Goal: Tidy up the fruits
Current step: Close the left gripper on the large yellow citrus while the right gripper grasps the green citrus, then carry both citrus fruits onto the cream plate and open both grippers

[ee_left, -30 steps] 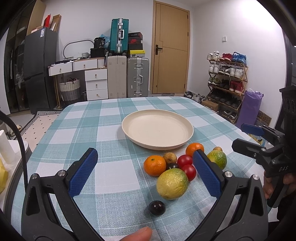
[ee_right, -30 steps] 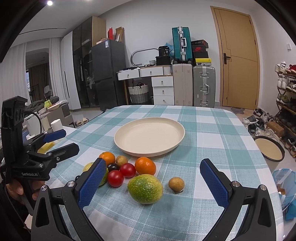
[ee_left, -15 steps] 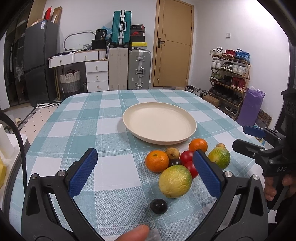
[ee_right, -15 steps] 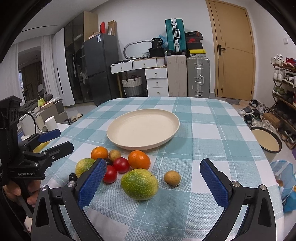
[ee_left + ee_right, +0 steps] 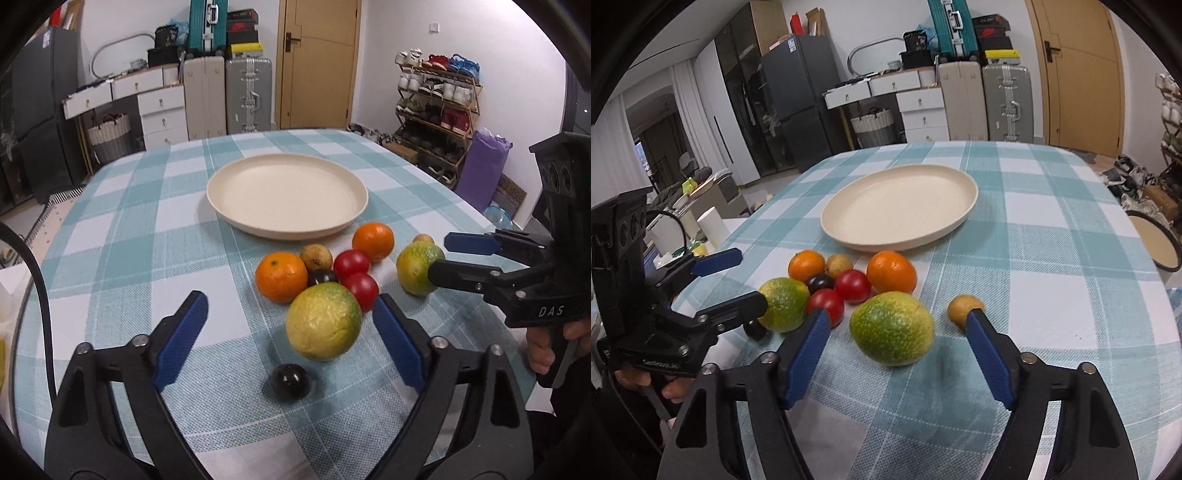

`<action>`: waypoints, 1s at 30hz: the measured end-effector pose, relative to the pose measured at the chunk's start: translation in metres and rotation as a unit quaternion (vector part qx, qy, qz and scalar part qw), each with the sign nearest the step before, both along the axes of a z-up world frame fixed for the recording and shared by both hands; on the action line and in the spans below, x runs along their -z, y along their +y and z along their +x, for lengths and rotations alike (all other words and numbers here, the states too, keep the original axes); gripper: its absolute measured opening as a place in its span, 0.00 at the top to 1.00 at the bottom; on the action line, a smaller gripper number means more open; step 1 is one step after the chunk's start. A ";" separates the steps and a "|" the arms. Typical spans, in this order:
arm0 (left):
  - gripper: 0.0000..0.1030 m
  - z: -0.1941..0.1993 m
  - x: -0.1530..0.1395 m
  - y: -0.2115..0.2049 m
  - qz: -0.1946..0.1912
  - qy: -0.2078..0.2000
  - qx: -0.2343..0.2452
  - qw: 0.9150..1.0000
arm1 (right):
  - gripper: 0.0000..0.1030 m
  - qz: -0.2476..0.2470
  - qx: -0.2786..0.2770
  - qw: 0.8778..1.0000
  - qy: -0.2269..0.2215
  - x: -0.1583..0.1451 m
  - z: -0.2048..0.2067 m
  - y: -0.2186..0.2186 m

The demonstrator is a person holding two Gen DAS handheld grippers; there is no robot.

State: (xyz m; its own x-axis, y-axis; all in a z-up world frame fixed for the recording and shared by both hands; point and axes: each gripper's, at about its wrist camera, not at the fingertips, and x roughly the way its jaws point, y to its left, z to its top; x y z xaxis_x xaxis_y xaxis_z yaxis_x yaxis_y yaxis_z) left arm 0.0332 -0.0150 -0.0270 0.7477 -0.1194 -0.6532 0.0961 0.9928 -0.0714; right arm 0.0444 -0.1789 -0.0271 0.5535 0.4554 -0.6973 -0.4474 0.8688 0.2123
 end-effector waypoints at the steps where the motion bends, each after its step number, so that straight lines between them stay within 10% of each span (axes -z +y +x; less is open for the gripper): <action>1: 0.15 0.001 0.002 0.000 -0.004 0.007 0.001 1.000 | 0.35 0.000 -0.004 1.000 0.004 0.001 0.000 0.001; 19: 0.55 0.012 0.021 -0.012 -0.032 0.069 0.037 0.996 | 0.37 0.011 0.001 0.998 0.059 0.015 0.010 0.006; 30: 0.56 0.009 0.016 -0.011 -0.047 0.056 0.038 0.997 | 0.46 0.009 0.010 0.998 0.066 0.019 0.013 0.008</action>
State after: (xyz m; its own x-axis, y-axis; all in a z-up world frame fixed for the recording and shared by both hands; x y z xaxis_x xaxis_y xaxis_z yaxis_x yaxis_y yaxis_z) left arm 0.0422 -0.0262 -0.0427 0.6568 -0.2375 -0.7157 0.1574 0.9714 -0.1779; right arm 0.0572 -0.1709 -0.0464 0.4661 0.4578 -0.7571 -0.3962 0.8731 0.2840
